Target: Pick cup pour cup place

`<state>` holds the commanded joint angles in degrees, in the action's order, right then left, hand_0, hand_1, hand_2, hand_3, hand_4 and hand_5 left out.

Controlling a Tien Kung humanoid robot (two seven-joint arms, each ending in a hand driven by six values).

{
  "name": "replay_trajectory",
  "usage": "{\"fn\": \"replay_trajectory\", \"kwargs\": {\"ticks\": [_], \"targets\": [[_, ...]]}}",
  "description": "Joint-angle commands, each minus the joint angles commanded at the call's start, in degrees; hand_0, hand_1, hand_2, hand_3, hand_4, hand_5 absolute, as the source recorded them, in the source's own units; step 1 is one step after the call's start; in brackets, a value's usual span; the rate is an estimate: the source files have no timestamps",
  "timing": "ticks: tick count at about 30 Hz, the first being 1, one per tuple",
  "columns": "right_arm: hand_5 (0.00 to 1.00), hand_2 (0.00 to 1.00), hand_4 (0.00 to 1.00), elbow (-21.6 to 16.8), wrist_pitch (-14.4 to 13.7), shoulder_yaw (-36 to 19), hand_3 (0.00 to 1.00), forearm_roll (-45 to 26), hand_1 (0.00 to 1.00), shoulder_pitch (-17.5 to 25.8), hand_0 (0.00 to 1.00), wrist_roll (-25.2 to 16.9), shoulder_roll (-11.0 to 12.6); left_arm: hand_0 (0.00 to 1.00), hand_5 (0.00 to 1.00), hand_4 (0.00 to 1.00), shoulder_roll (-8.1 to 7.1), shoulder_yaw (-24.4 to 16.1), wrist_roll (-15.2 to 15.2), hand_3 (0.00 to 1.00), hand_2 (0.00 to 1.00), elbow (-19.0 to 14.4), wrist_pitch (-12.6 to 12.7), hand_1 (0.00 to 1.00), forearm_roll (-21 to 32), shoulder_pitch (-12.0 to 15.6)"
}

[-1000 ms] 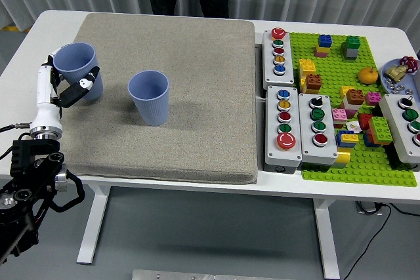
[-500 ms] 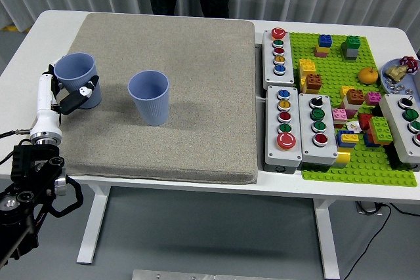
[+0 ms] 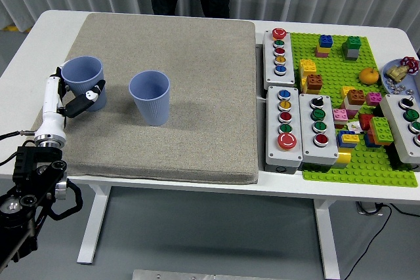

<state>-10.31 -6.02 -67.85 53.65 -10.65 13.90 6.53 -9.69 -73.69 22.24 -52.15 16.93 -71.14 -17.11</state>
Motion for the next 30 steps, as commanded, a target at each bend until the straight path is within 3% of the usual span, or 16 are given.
{"fn": "replay_trajectory", "kwargs": {"ticks": [2,3,30], "targets": [[0.418,0.735,0.189,0.00,0.01,0.01,0.636,0.00,0.716,0.05,0.746,0.00,-0.01,0.596,0.306,0.875,0.01,-0.24,-0.52,0.830,0.770,-0.22,-0.59,0.667,-1.04,0.04],[0.419,0.736,0.189,0.00,0.01,-0.01,0.637,0.00,0.717,0.02,0.747,-0.01,0.00,0.752,0.381,0.928,0.02,-0.44,-0.68,0.998,0.971,-0.36,-0.73,0.794,-1.58,0.02],[0.418,0.737,0.189,0.00,0.00,-0.01,0.636,-0.30,0.717,-0.37,0.748,-0.10,0.13,0.777,0.424,0.955,-0.35,-1.98,-1.17,0.998,0.989,-1.89,-1.62,0.815,-3.33,0.04]]}}
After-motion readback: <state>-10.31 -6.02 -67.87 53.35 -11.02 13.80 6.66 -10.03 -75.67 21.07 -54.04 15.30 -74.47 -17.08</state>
